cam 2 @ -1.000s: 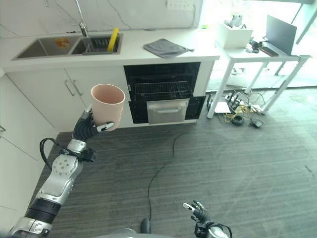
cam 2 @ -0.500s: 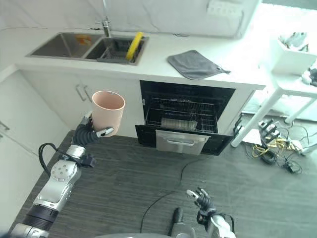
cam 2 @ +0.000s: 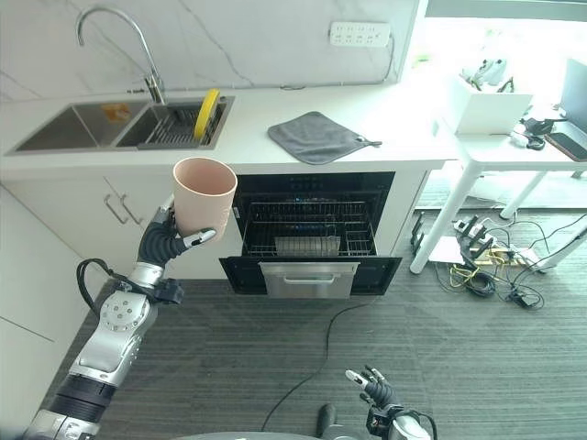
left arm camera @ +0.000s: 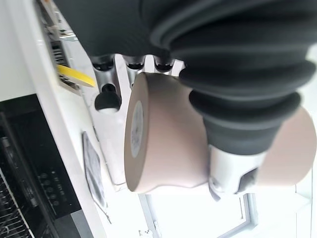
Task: Place the dishes in the dishwasher.
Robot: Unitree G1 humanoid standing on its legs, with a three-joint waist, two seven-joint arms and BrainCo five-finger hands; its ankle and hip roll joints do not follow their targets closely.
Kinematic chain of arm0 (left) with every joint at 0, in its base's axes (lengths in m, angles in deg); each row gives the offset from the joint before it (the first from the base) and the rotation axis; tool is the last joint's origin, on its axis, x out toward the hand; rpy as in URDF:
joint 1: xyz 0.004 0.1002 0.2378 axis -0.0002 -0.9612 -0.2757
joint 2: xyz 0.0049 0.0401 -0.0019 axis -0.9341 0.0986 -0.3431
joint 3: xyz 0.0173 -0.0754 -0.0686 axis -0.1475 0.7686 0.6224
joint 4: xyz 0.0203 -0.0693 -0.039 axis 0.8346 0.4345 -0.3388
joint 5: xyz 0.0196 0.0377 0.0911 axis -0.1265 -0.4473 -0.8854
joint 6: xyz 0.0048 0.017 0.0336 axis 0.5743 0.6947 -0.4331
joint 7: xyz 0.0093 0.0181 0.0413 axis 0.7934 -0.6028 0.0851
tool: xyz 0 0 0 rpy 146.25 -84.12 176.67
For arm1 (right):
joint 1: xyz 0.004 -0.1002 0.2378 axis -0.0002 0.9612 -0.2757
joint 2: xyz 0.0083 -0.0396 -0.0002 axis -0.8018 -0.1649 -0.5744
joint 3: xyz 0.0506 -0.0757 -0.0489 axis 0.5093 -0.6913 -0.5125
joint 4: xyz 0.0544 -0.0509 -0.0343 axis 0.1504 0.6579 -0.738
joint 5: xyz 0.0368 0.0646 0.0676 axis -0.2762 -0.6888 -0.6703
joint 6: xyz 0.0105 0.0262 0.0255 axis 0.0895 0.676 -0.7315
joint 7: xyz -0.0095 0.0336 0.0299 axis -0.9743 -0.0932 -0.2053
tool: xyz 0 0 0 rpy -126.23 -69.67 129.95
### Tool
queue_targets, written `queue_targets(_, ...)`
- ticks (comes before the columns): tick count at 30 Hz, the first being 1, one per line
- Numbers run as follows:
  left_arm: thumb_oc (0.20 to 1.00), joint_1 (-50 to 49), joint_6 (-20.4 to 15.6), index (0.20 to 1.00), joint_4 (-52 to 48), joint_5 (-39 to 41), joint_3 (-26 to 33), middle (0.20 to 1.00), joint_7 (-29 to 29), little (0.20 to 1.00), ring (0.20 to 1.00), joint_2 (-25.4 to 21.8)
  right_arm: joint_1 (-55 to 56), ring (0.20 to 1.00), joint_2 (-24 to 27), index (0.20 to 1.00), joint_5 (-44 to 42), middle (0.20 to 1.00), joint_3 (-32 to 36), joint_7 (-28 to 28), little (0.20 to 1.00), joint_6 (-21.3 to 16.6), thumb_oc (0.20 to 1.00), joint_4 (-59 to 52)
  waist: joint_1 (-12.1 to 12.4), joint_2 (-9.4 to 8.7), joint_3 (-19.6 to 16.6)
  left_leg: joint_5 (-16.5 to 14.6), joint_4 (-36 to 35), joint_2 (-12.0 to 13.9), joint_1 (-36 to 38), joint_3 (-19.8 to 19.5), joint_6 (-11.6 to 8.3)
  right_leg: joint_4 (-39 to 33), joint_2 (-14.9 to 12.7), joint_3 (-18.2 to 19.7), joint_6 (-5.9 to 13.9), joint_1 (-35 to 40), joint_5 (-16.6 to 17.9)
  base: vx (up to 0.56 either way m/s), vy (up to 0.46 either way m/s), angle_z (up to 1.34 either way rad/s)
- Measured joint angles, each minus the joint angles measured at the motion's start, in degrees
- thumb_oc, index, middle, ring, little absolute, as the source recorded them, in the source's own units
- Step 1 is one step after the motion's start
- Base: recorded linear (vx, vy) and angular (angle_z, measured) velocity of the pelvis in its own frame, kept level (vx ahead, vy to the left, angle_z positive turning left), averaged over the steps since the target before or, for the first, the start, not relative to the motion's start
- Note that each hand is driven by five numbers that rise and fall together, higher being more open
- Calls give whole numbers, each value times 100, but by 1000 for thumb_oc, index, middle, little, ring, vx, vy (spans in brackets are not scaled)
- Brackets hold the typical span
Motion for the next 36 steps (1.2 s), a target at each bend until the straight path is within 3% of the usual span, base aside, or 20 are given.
queue_targets(3, 200, -25, -38, 200, 16, 2, -6, 200, 3, 200, 200, 55, -39, 1000, 65, 1000, 57, 1000, -8, 53, 1000, -13, 1000, 56, 55, -21, -48, 379, 1321, 126, -880, -405, -248, 161, 97, -9, -1, -202, -54, 91, -81, -15)
queue_targets(4, 200, -40, -62, 200, 8, 6, -8, 200, 2, 200, 200, 79, -62, 1000, 79, 1000, 70, 1000, 3, 83, 1000, -9, 1000, 131, 74, 19, -43, 366, 1742, 181, -1145, -565, -289, 927, 100, 4, -216, -519, -347, 144, 84, 0)
queue_targets(5, 200, -90, -74, 200, 60, 4, -45, 200, 14, 200, 200, 122, -18, 1000, 79, 1000, 101, 1000, -6, 79, 1000, -1, 1000, 242, 44, -80, -20, 191, 2197, 148, -1427, -699, -312, 1117, 131, 28, -405, -620, -621, 181, 143, -7)
queue_targets(6, 200, -195, -83, 200, 62, 4, -48, 200, 22, 200, 200, 47, 10, 1000, 60, 1000, 111, 1000, -17, 89, 1000, -14, 1000, 351, 69, -183, -82, 108, 1309, -5, -1385, -398, -174, 665, 144, 53, -274, -490, -635, 234, 281, -7)
queue_targets(7, 200, -196, -94, 200, 109, 4, -61, 200, 21, 200, 200, 140, -54, 1000, 125, 1000, 144, 1000, 0, 105, 1000, -28, 1000, 526, 80, 52, -128, 151, 82, 67, -1312, -318, -68, 395, 337, -3, 196, -310, -816, 234, 315, -21)
queue_targets(8, 200, -149, -112, 200, 114, 3, -68, 200, 25, 200, 200, 210, -112, 1000, 263, 1000, 170, 1000, 17, 129, 1000, -8, 1000, 585, 113, 450, -108, 120, -497, 494, -1381, -391, 34, 1978, 598, 37, -194, -684, -1105, 206, 329, 60)
queue_targets(9, 200, -36, -222, 200, 273, 2, -372, 200, -16, 200, 200, 130, 76, 1000, 237, 1000, 224, 1000, 47, 75, 1000, -9, 1000, 593, -1, 213, -17, 624, -1446, 626, -1550, -64, -422, 2664, 271, 467, -209, -426, -2513, 215, 380, 36)
queue_targets(10, 200, -192, -183, 200, 274, 3, -456, 200, 1, 200, 200, 72, 99, 1000, 314, 1000, 267, 1000, 60, 72, 1000, -41, 1000, 549, 168, 210, 40, 834, -1440, 657, -1809, 178, -384, 2278, 116, 663, -335, -289, -2141, 254, 401, 43)
queue_targets(12, 200, -187, -241, 200, 344, -4, -457, 200, -52, 200, 200, 149, 132, 1000, 293, 1000, 195, 1000, 186, 45, 1000, -42, 1000, 599, 131, 214, 56, 750, -1496, 634, -1689, 573, -234, 1593, -28, 636, 146, 135, -1859, 220, 284, -24)
queue_targets(15, 200, -96, -280, 200, 291, -3, -362, 200, -70, 200, 200, 67, 149, 1000, 319, 1000, 42, 1000, 212, -52, 1000, -153, 1000, 571, 81, 299, 7, 784, -1725, 344, -934, 515, -103, 914, -46, 621, 284, 644, -1587, 147, 117, -19)
queue_targets(16, 200, 2, -277, 200, 298, -1, -286, 200, -68, 200, 200, 25, 196, 1000, 241, 1000, 42, 1000, 195, -55, 1000, -157, 1000, 558, 63, 224, 44, 1052, -1750, 220, -687, 470, 125, 927, -135, 494, 445, 804, -1602, 88, 49, -7)
queue_targets(18, 200, 104, -248, 200, 299, 4, -181, 200, -104, 200, 200, -353, 192, 1000, -148, 1000, 40, 1000, 185, -54, 1000, -180, 1000, 458, 121, -172, -15, 933, -1711, -69, -636, 534, 327, 994, -466, -9, 634, 793, -1493, 21, 4, -1)
queue_targets(21, 200, 136, -238, 200, 301, 2, -184, 200, -107, 200, 200, -338, 64, 1000, -283, 1000, 37, 1000, -19, -68, 1000, -192, 1000, 189, 153, -147, -10, 835, -1709, -183, -637, 493, 472, 514, -566, -288, 840, 757, -1308, -19, -26, 9)
queue_targets(23, 200, 124, -222, 200, 313, -1, -218, 200, -102, 200, 200, -317, -37, 1000, -317, 1000, 38, 1000, -30, -107, 1000, -187, 1000, 94, 171, -149, -12, 824, -1712, -255, -628, 485, 474, 249, -604, -309, 852, 695, -947, -18, 1, 7)
queue_targets(26, 200, 55, -218, 200, 249, 0, -203, 200, -96, 200, 200, -264, -23, 1000, -211, 1000, 37, 1000, -12, -247, 1000, -156, 1000, 61, 272, 73, -12, 823, -1714, -181, -618, 542, 400, 29, -500, -287, 791, 779, -771, 21, 43, -9)
queue_targets(30, 200, 13, -222, 200, 248, 0, -205, 200, 85, 200, 200, -247, 159, 1000, -38, 1000, 35, 1000, 29, -330, 1000, -120, 1000, 110, 270, 75, -11, 791, -1716, -134, -660, 566, 335, 219, -461, -225, 752, 618, -814, 37, 118, -9)
queue_targets(33, 200, 149, -223, 200, 257, 0, -239, 200, 222, 200, 200, -251, 132, 1000, -19, 1000, -149, 1000, 206, -391, 1000, -149, 1000, 106, 166, 36, 19, 697, -1749, -170, -716, 577, 455, 1570, -566, -196, 869, -66, -1036, 73, 139, -12)
queue_targets(34, 200, 310, -239, 200, 346, -1, -291, 200, 229, 200, 200, -250, 118, 1000, -58, 1000, -182, 1000, 199, -415, 1000, -192, 1000, 80, 126, 30, 67, 661, -1712, -237, -711, 509, 547, 2681, -681, -9, 919, -651, -1059, 139, 2, 2)
queue_targets(35, 200, 407, -235, 200, 456, -4, -426, 200, 241, 200, 200, -329, 202, 1000, -103, 1000, -180, 1000, 184, -431, 1000, -237, 1000, -54, -55, -68, 134, 625, -1751, -423, -526, 381, 772, 4707, -1004, 406, 1261, -1652, -988, 258, -331, 6)
queue_targets(36, 200, 404, -245, 200, 447, -3, -454, 200, 241, 200, 200, -344, 241, 1000, -120, 1000, -181, 1000, 176, -434, 1000, -232, 1000, -52, -33, -126, 129, 598, -1752, -509, -473, 397, 818, 5060, -1042, 461, 1273, -1890, -978, 286, -444, 19)
